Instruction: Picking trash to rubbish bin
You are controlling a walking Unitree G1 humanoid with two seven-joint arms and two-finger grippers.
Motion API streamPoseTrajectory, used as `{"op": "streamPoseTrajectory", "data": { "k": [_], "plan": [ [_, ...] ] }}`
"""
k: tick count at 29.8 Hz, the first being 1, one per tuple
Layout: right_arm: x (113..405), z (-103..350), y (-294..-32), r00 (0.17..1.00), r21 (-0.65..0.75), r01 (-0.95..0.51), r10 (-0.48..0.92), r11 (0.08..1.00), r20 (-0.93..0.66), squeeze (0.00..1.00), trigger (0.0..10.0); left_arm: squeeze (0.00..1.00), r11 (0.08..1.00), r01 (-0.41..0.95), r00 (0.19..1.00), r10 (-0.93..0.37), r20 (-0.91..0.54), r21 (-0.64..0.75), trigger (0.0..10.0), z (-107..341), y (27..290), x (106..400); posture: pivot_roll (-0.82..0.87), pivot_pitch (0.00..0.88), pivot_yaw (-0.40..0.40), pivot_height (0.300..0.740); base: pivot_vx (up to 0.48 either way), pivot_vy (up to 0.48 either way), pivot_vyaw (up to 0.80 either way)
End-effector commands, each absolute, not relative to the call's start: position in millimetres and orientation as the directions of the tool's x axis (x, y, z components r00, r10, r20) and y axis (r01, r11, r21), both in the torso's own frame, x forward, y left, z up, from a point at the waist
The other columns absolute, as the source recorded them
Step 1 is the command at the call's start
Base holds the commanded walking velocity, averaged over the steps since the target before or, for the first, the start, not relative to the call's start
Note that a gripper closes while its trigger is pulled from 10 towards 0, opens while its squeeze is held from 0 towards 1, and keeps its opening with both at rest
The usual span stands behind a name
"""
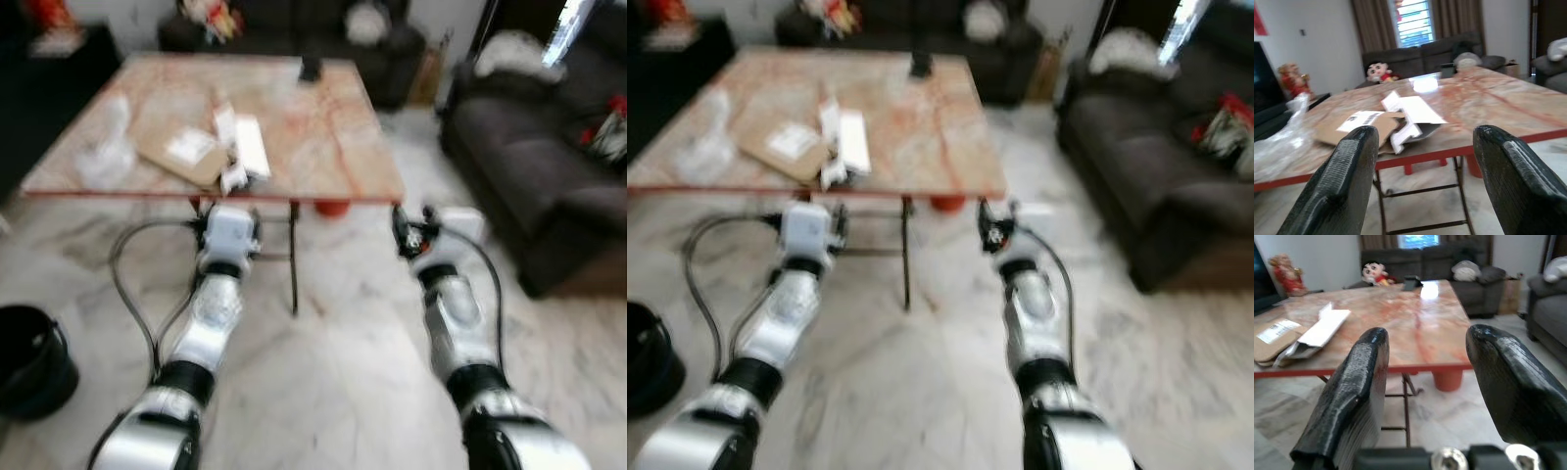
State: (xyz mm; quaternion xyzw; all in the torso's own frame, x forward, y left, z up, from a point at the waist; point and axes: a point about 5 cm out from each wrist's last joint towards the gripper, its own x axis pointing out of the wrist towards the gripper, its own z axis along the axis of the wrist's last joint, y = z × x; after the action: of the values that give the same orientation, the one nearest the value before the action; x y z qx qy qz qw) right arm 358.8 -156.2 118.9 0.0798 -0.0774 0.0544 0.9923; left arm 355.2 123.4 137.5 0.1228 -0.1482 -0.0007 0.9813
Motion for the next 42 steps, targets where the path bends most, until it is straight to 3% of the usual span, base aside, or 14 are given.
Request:
{"op": "streamPoseTrajectory", "data": {
  "k": [1, 18, 24, 42],
  "plan": [
    [361.1, 123.9, -148.7, 0.977, 0.169, -0.145, 0.114, 0.975, 0.181, 0.0, 10.0, 0.0, 0.966, -0.06, 0.954, -0.019, 0.3, 0.253, 10.0, 143.2, 131.3, 358.3, 0.2, 0.0, -0.082, 0.74, 0.326, 0.0, 0.0],
    [361.7, 127.7, -149.0, 0.974, 0.159, -0.148, 0.116, 0.976, 0.197, 0.0, 10.0, 0.0, 0.967, -0.063, 0.953, -0.016, 0.301, 0.249, 10.0, 144.5, 130.7, 358.6, 0.21, 0.0, -0.087, 0.74, 0.326, 0.0, 0.13],
    [362.2, 128.2, -146.9, 0.973, 0.178, -0.156, 0.119, 0.972, 0.199, 0.0, 10.0, 0.0, 0.967, -0.064, 0.953, -0.014, 0.302, 0.247, 10.0, 145.0, 129.6, 358.9, 0.21, 0.0, -0.091, 0.74, 0.329, 0.0, 0.75],
    [363.4, 129.3, -146.2, 0.972, 0.185, -0.159, 0.122, 0.97, 0.199, 0.0, 10.0, 0.0, 0.967, -0.062, 0.952, -0.016, 0.304, 0.246, 10.0, 146.4, 129.2, 359.7, 0.21, 0.0, -0.095, 0.74, 0.327, 0.0, 0.0]
  ]
}}
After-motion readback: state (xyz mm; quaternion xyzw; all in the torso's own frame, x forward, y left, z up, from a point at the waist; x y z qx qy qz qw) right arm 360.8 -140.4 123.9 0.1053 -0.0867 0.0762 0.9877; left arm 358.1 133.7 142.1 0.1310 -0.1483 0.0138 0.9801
